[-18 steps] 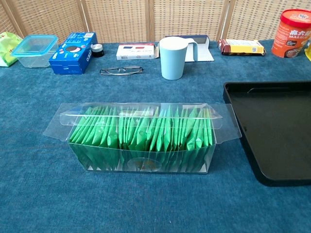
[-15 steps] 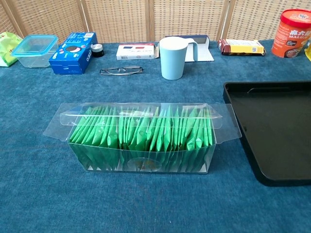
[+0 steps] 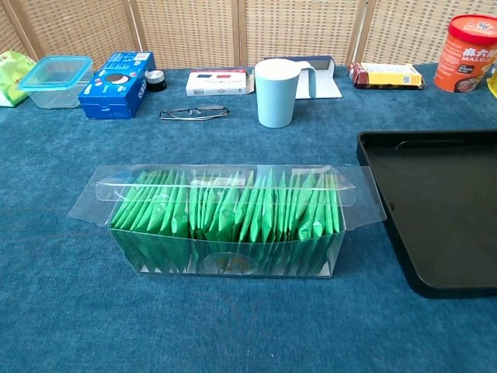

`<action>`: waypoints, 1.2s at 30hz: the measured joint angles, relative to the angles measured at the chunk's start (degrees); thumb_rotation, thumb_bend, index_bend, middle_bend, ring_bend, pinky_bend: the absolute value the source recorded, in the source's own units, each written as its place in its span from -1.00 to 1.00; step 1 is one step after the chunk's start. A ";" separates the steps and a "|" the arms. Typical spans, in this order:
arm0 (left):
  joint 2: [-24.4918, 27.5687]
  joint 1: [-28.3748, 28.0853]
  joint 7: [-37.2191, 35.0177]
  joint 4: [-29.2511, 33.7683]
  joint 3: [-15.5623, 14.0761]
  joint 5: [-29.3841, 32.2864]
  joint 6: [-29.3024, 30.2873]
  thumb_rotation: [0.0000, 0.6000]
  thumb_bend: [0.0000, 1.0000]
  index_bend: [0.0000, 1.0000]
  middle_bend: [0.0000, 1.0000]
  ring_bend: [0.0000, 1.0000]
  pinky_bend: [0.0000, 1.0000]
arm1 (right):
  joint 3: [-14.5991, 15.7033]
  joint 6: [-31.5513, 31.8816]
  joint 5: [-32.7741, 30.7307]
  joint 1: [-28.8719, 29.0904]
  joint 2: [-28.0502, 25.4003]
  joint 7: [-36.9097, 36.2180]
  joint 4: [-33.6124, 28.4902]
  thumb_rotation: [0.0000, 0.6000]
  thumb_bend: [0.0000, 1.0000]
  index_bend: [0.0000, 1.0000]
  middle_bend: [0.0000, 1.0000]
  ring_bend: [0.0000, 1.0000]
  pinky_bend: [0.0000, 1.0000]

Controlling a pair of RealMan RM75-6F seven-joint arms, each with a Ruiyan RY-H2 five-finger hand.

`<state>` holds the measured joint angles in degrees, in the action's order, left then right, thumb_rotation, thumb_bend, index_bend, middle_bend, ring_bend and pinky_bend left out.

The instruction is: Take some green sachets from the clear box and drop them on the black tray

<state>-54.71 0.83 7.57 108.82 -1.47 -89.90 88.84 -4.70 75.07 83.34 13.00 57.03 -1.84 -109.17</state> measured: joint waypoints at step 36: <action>0.14 -0.77 -3.02 -2.59 0.80 1.46 -1.22 1.00 -0.52 -0.72 -0.73 -0.84 -0.53 | -5.08 -22.32 4.64 23.30 17.05 1.18 -0.66 0.45 -0.57 -0.80 -0.99 -1.00 -0.89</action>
<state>-54.58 0.05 4.55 106.23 -0.67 -88.44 87.62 -9.78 52.76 87.98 36.29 74.08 -0.67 -109.83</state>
